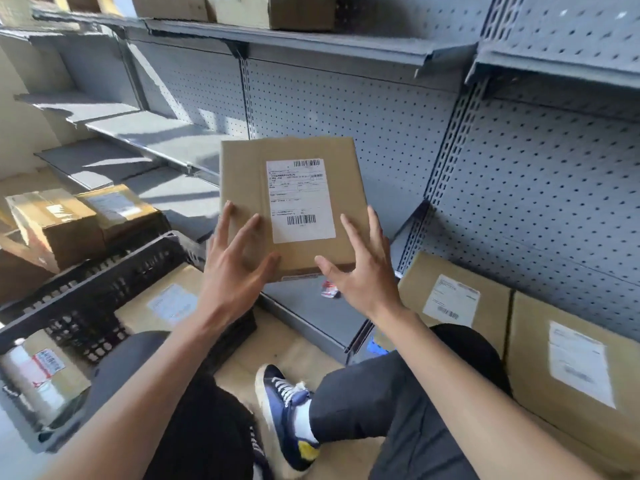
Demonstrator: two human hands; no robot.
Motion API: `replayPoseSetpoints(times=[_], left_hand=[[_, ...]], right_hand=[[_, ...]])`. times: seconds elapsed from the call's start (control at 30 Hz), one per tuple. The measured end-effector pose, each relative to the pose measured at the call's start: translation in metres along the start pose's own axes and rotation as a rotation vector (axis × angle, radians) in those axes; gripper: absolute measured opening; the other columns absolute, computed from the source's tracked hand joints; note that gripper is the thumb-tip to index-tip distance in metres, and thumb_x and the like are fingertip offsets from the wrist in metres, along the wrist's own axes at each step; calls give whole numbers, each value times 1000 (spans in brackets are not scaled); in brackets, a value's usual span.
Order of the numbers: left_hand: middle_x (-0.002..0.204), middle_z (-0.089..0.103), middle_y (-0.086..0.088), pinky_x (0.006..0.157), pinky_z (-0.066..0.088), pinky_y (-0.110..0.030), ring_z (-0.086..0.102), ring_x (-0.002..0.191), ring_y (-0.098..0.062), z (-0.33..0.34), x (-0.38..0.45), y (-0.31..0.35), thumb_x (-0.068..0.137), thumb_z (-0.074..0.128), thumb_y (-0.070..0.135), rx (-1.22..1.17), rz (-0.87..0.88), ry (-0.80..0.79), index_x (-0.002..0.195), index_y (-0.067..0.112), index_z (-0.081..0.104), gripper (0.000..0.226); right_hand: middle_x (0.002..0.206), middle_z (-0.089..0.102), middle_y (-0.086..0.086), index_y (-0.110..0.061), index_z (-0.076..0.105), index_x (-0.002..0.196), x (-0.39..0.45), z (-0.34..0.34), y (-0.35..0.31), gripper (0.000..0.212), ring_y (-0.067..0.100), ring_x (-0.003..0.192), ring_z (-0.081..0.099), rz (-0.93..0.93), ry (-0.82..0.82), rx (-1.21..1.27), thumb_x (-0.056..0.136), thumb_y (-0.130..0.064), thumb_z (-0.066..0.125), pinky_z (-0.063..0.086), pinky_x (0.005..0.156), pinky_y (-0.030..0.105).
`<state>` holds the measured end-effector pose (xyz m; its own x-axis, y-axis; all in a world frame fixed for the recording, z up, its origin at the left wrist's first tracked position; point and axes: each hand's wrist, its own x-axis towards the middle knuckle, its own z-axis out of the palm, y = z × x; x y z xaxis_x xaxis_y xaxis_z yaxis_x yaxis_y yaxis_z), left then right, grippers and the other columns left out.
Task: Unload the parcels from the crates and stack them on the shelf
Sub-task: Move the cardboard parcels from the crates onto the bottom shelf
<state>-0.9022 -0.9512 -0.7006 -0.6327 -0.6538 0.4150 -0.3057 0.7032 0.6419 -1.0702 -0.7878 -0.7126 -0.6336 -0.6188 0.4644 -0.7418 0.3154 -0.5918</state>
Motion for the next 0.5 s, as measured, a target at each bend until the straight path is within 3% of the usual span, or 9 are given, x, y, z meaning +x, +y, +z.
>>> replayPoseSetpoints(times=[0.13, 0.27, 0.4, 0.5], left_hand=[[170, 4, 9, 122, 25, -48, 16, 153, -24, 30, 1, 25, 89, 73, 41, -57, 47, -63, 152, 36, 43, 70], [170, 4, 8, 121, 22, -45, 15, 153, -22, 57, -1, 48, 90, 73, 39, -95, 79, -118, 153, 33, 43, 70], [170, 6, 9, 119, 20, -38, 17, 153, -21, 86, -2, 75, 90, 72, 44, -130, 137, -170, 153, 32, 43, 70], [169, 5, 10, 120, 21, -40, 18, 152, -21, 107, -5, 97, 91, 71, 45, -152, 160, -210, 153, 33, 42, 70]], right_hand=[[168, -4, -10, -36, 32, 155, -16, -35, 22, 81, 19, 150, 12, 84, 13, -36, 85, -61, 65, 32, 113, 41], [168, -6, -11, -35, 33, 154, -29, -61, 43, 81, 18, 152, 7, 142, 36, -60, 85, -62, 65, 28, 115, 40], [168, -6, -12, -34, 35, 154, -46, -88, 66, 80, 16, 152, 8, 217, 84, -68, 85, -59, 67, 22, 112, 29], [168, -6, -12, -35, 35, 154, -60, -110, 84, 80, 15, 153, 7, 261, 102, -83, 85, -59, 68, 23, 116, 34]])
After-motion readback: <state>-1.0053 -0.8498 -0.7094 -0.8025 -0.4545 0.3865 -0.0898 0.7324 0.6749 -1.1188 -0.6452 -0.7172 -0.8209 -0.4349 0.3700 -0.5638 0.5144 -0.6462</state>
